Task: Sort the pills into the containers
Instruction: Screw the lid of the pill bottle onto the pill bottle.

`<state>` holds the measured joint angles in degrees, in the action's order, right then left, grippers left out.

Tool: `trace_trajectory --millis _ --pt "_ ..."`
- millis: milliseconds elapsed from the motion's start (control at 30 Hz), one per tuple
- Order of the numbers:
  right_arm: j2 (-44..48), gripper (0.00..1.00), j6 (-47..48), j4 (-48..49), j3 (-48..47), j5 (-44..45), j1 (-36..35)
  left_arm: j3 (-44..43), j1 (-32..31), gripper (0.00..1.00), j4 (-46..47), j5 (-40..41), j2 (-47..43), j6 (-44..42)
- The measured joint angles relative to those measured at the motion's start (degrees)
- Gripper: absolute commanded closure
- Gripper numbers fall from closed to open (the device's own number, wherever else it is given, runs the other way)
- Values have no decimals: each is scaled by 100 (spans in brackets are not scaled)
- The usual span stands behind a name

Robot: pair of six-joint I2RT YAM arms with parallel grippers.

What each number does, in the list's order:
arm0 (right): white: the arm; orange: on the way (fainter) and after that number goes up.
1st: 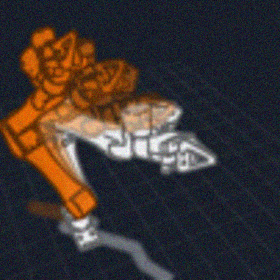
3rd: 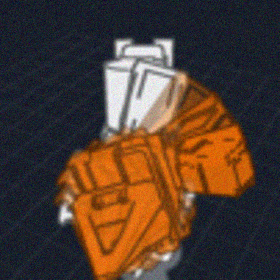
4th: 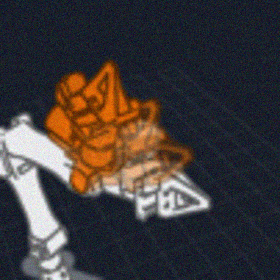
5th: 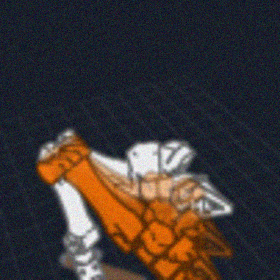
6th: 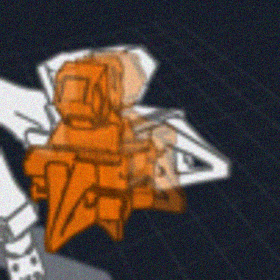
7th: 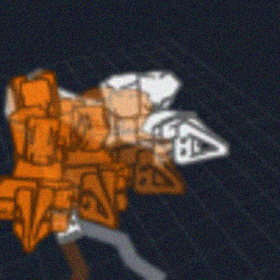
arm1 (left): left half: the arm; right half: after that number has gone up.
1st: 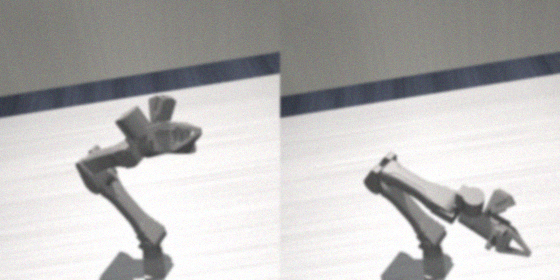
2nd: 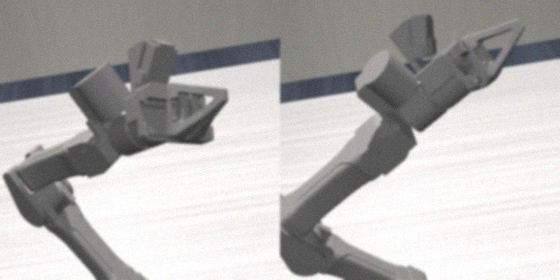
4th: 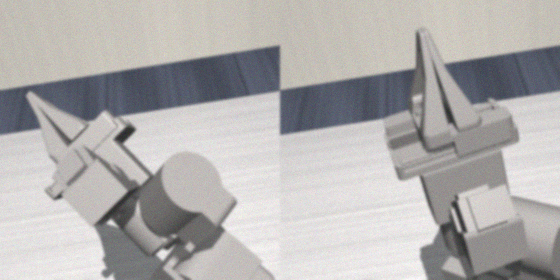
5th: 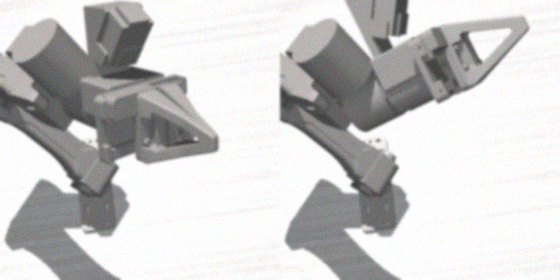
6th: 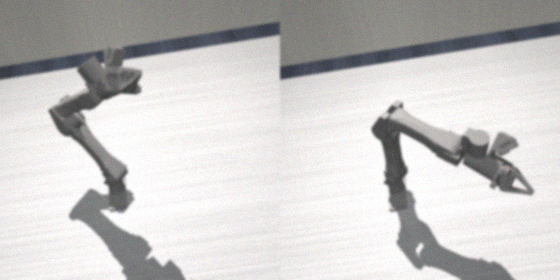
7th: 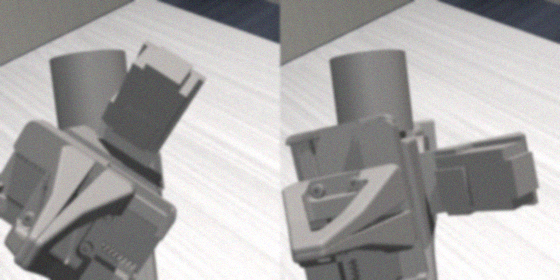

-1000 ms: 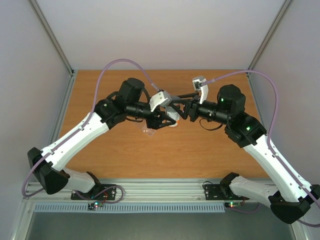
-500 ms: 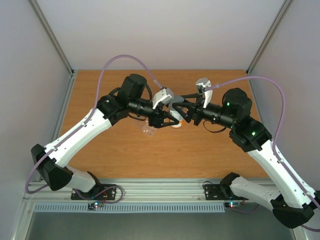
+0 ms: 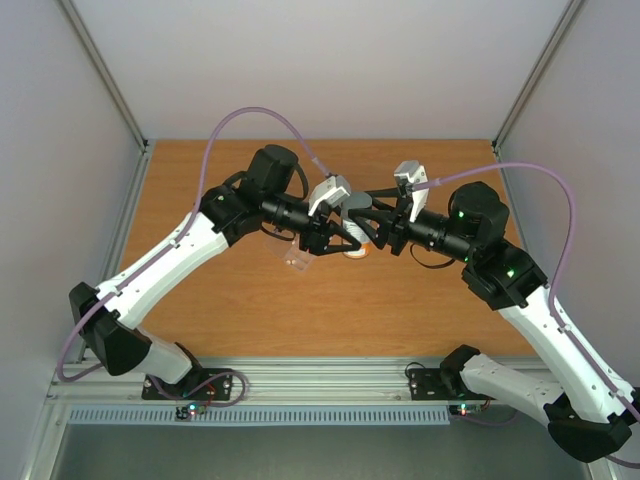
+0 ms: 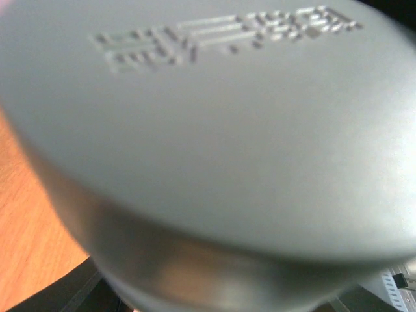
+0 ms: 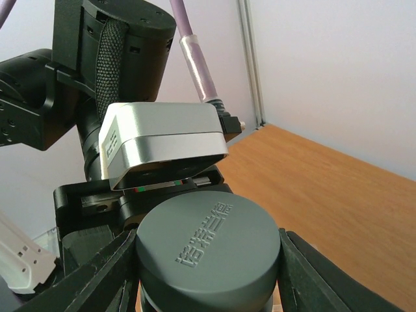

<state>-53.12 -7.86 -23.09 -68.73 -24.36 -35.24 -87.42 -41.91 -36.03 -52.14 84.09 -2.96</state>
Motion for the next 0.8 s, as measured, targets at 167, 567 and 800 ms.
trace_trajectory --millis 167,567,800 --pt "-22 80 -7 26 2 17 0 0 9 100 9 72 0 0" --pt "-232 84 -111 -4 -52 190 33 2 9 99 -15 726 -11 -31" --pt "-232 85 -151 -4 -52 310 31 59 -35 100 90 1051 -66 -22"
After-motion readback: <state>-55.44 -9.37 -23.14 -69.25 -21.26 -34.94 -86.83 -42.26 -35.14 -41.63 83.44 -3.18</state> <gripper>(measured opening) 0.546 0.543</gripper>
